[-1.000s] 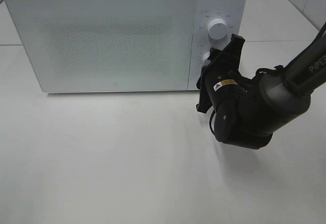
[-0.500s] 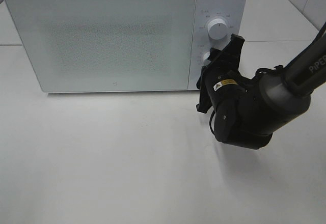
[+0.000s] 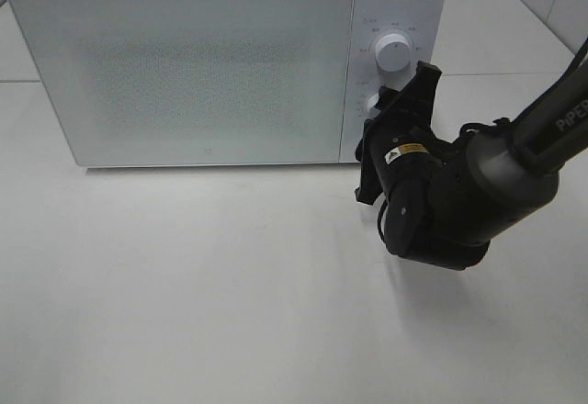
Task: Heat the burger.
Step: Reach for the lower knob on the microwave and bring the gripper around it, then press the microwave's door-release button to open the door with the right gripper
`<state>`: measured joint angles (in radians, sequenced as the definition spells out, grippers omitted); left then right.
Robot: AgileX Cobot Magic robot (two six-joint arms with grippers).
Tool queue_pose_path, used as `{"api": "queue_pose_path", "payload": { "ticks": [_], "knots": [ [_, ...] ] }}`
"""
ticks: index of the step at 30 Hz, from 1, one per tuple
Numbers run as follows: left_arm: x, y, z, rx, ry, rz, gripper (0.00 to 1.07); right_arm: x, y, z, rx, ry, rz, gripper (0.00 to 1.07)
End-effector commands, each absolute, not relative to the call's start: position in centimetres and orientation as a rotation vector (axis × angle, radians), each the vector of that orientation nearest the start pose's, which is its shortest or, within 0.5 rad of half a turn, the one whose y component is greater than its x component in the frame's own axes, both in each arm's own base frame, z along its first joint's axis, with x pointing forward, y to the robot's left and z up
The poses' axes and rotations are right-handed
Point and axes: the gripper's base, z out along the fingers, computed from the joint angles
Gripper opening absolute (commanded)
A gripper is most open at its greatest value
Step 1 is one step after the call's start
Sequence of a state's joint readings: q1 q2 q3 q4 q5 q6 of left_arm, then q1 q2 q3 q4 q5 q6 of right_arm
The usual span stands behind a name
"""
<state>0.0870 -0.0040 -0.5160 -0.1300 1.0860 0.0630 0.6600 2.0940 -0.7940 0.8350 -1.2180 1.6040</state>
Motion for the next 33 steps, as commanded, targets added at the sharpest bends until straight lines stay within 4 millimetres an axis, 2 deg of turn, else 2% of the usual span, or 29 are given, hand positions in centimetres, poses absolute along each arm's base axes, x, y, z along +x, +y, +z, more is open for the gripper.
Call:
{"api": "queue_pose_path", "payload": {
  "ticks": [1, 2, 3, 4, 5, 6, 9, 17, 19, 25, 27, 29, 30, 33],
  "knots": [
    [-1.0, -1.2, 28.1, -0.021, 2.014, -0.064, 0.98, 30.9, 16.2, 13.1, 1.379, 0.909, 1.333, 0.52],
    [-1.0, -1.2, 28.1, -0.021, 2.014, -0.064, 0.98, 30.9, 16.2, 13.1, 1.379, 0.909, 1.333, 0.52],
    [-1.0, -1.2, 28.1, -0.021, 2.014, -0.064, 0.98, 30.7, 16.1, 13.0, 1.365, 0.932, 1.305, 0.6],
    [-1.0, -1.2, 28.1, -0.021, 2.014, -0.064, 0.98, 30.7, 16.1, 13.0, 1.359, 0.938, 1.299, 0.65],
    [-1.0, -1.2, 28.1, -0.021, 2.014, -0.064, 0.98, 30.7, 16.1, 13.0, 1.359, 0.938, 1.299, 0.65],
    [-1.0, -1.2, 28.1, -0.021, 2.014, -0.064, 0.98, 30.7, 16.1, 12.9, 1.339, 0.958, 1.281, 0.72],
    [-1.0, -1.2, 28.1, -0.021, 2.014, -0.064, 0.98, 30.5, 16.1, 13.0, 1.315, 0.989, 1.264, 0.78],
    [-1.0, -1.2, 28.1, -0.021, 2.014, -0.064, 0.98, 29.0, 15.7, 13.8, 1.188, 1.155, 1.197, 0.75],
    [-1.0, -1.2, 28.1, -0.021, 2.014, -0.064, 0.98, 27.9, 15.4, 13.7, 1.147, 1.313, 1.14, 0.75],
    [-1.0, -1.2, 28.1, -0.021, 2.014, -0.064, 0.98, 26.8, 14.9, 14.0, 1.065, 1.46, 1.035, 0.75],
    [-1.0, -1.2, 28.1, -0.021, 2.014, -0.064, 0.98, 26.0, 14.7, 15.1, 0.923, 1.583, 0.927, 0.75],
    [-1.0, -1.2, 28.1, -0.021, 2.014, -0.064, 0.98, 25.9, 14.7, 15.4, 0.878, 1.621, 0.892, 0.75],
    [-1.0, -1.2, 28.1, -0.021, 2.014, -0.064, 0.98, 25.9, 14.6, 15.7, 0.795, 1.713, 0.829, 0.75],
    [-1.0, -1.2, 28.1, -0.021, 2.014, -0.064, 0.98, 25.9, 14.5, 16.0, 0.745, 1.757, 0.801, 0.75]
  ]
}}
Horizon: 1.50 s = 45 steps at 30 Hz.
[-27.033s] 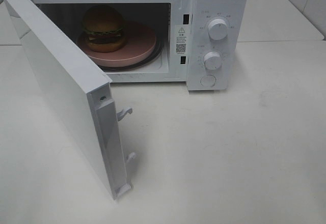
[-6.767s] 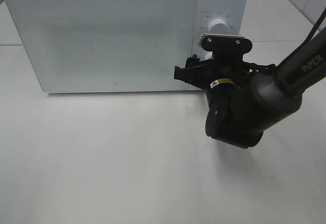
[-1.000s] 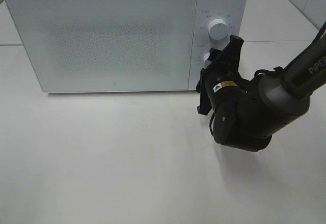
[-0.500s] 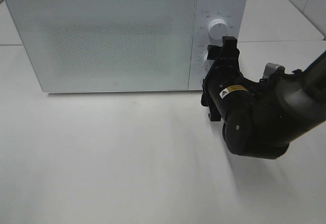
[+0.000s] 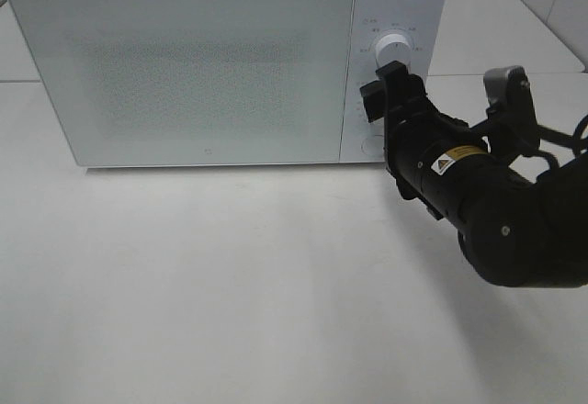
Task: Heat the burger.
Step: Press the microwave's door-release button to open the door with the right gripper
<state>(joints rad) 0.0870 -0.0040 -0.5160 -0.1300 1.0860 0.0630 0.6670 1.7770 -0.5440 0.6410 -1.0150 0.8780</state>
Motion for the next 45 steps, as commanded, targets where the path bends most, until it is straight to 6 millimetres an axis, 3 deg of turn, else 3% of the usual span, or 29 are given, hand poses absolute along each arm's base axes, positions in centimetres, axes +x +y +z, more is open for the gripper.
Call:
{"api": "queue_pose_path", "payload": {
  "ticks": [1, 5, 15, 20, 26, 38, 45],
  "knots": [
    [-1.0, -1.2, 28.1, -0.021, 2.014, -0.064, 0.98, 25.8, 14.2, 16.6, 0.662, 1.824, 0.757, 0.75],
    [-1.0, -1.2, 28.1, -0.021, 2.014, -0.064, 0.98, 25.4, 13.3, 17.4, 0.441, 1.995, 0.633, 0.75],
    [-1.0, -1.2, 28.1, -0.021, 2.014, -0.064, 0.98, 24.1, 12.1, 18.4, 0.091, 2.293, 0.479, 0.75],
    [-1.0, -1.2, 28.1, -0.021, 2.014, -0.064, 0.98, 23.4, 12.3, 20.2, -0.214, 2.466, 0.415, 0.75],
    [-1.0, -1.2, 28.1, -0.021, 2.014, -0.064, 0.98, 22.2, 11.8, 21.5, -0.453, 2.652, 0.279, 0.75],
    [-1.0, -1.2, 28.1, -0.021, 2.014, -0.064, 0.98, 19.1, 10.4, 24.2, -0.568, 2.809, 0.213, 0.75],
    [-1.0, -1.2, 28.1, -0.021, 2.014, -0.064, 0.98, 15.6, 8.7, 27.5, -0.578, 2.761, 0.236, 0.75]
  ]
}}
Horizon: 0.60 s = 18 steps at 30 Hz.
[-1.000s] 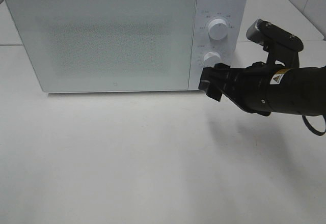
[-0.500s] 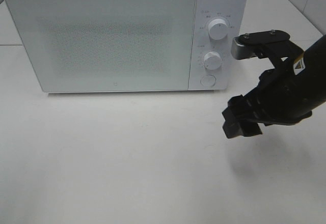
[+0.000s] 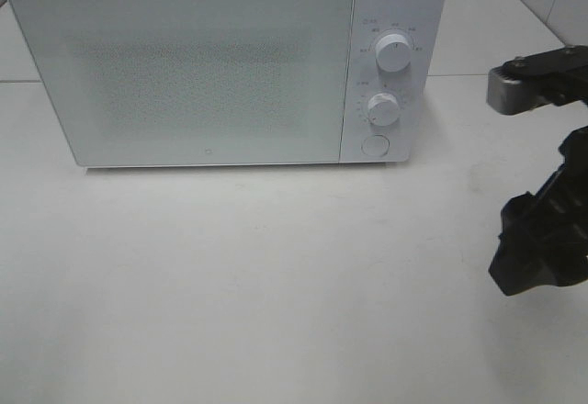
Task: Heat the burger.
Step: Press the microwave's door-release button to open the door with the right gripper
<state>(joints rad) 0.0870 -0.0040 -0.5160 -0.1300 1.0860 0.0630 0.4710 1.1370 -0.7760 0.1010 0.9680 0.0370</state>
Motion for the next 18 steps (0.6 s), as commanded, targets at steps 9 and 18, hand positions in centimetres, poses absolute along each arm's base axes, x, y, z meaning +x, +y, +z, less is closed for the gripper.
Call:
{"api": "queue_pose_path", "payload": {
  "ticks": [9, 18],
  "knots": [
    [-1.0, -1.2, 28.1, -0.021, 2.014, -0.064, 0.98, 10.5, 6.1, 31.6, -0.555, 2.556, 0.296, 0.75],
    [-1.0, -1.2, 28.1, -0.021, 2.014, -0.064, 0.98, 5.4, 3.3, 33.6, -0.482, 2.371, 0.329, 0.75]
  ]
}}
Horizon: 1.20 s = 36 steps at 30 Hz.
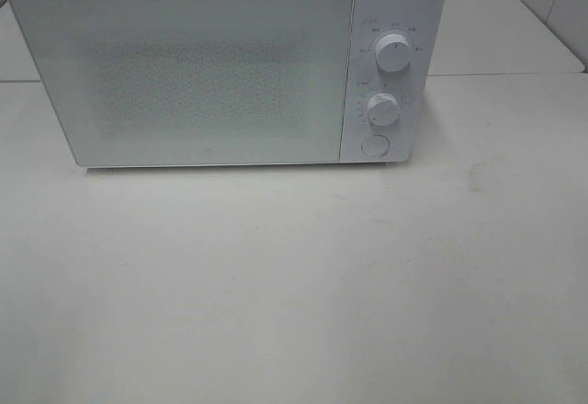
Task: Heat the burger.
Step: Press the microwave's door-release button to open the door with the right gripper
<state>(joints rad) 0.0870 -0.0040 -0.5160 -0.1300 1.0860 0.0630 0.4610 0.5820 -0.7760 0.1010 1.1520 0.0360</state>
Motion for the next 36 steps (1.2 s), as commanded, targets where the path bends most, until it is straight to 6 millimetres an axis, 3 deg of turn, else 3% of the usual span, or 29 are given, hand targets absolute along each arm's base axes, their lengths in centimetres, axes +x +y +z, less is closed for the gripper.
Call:
{"api": "queue_pose_path", "payload": {
  "ticks": [1, 7, 10, 15, 20, 25, 29, 36],
  "knots": [
    [-1.0, -1.2, 28.1, -0.021, 2.014, -0.064, 0.98, 5.0, 3.0, 33.7, -0.445, 2.363, 0.318, 0.75],
    [-1.0, -1.2, 28.1, -0.021, 2.014, -0.064, 0.98, 1.5, 1.2, 34.3, -0.303, 2.202, 0.281, 0.75],
    [-1.0, -1.2, 28.1, -0.021, 2.014, -0.064, 0.98, 1.0, 1.1, 34.3, -0.297, 2.18, 0.285, 0.75],
    [-1.0, -1.2, 28.1, -0.021, 2.014, -0.064, 0.98, -1.5, -0.1, 32.9, -0.22, 2.077, 0.202, 0.75],
    [-1.0, -1.2, 28.1, -0.021, 2.014, -0.064, 0.98, -2.7, -0.7, 31.6, -0.192, 2.018, 0.148, 0.75],
    [-1.0, -1.2, 28.1, -0.021, 2.014, -0.064, 0.98, -3.3, -1.0, 30.3, -0.185, 1.984, 0.132, 0.75],
    [-1.0, -1.2, 28.1, -0.021, 2.016, -0.064, 0.98, -2.2, -0.8, 29.0, -0.188, 2.014, 0.119, 0.75],
    [-0.9, -1.1, 28.1, -0.022, 2.02, -0.063, 0.98, -1.0, -0.5, 28.5, -0.185, 1.941, 0.131, 0.75]
  ]
}}
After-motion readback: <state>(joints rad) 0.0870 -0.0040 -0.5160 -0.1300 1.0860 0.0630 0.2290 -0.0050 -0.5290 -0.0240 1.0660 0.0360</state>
